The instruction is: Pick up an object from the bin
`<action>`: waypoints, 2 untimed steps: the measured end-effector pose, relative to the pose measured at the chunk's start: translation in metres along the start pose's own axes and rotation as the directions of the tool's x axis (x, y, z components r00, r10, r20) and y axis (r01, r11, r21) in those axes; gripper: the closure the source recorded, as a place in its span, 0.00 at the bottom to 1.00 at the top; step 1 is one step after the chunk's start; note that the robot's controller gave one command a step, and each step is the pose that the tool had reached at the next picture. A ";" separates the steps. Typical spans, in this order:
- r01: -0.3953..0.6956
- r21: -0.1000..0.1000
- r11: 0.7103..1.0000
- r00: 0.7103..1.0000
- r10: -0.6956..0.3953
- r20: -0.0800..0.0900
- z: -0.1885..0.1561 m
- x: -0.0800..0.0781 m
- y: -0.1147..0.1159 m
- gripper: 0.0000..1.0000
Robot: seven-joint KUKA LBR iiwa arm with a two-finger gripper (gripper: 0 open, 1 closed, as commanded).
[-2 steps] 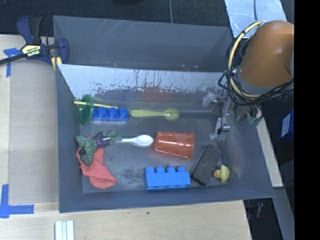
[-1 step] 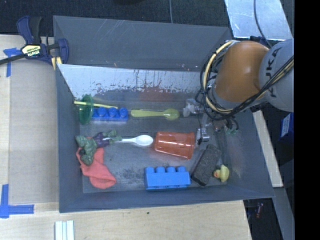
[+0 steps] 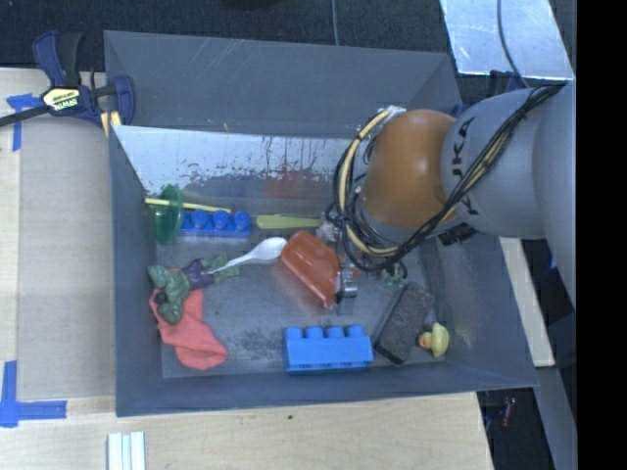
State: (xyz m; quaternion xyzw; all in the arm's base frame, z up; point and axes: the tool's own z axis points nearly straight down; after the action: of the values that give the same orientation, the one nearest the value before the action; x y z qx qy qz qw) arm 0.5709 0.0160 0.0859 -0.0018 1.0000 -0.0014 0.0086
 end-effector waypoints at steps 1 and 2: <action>0.307 -0.001 0.952 0.952 -0.307 0.002 0.010 0.019 -0.027 1.00; 0.307 -0.001 0.952 0.952 -0.307 0.003 0.010 0.019 -0.027 1.00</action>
Offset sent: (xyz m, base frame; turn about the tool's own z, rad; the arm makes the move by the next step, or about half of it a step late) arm 0.0000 0.0000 0.0000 0.0000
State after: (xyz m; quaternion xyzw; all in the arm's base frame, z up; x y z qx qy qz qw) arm 0.5518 -0.0107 0.0753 -0.1570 0.9875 -0.0021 0.0095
